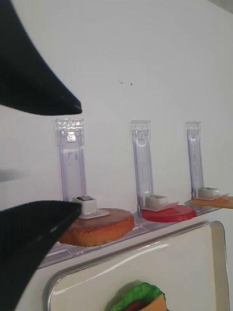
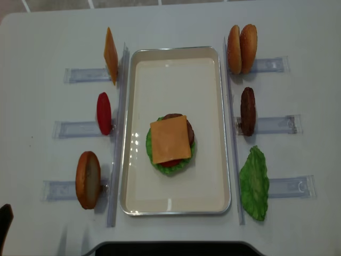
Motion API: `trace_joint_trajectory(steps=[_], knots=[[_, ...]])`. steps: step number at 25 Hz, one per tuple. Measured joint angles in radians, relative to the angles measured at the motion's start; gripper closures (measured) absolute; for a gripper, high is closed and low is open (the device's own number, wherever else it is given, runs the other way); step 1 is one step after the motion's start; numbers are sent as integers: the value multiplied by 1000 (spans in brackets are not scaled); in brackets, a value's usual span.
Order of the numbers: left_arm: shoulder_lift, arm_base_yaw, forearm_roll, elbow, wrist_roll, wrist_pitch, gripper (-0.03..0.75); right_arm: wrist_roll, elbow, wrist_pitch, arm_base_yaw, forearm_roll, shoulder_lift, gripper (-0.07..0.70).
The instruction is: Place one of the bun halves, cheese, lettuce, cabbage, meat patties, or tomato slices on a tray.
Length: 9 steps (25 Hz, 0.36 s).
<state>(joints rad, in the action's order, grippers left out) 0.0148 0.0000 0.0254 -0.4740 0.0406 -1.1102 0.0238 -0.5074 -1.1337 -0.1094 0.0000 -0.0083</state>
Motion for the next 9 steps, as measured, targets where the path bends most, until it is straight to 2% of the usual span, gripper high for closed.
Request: trace_joint_trajectory(steps=[9], knots=[[0,0,0,0,0,0,286,0,0,0,0,0,0,93]])
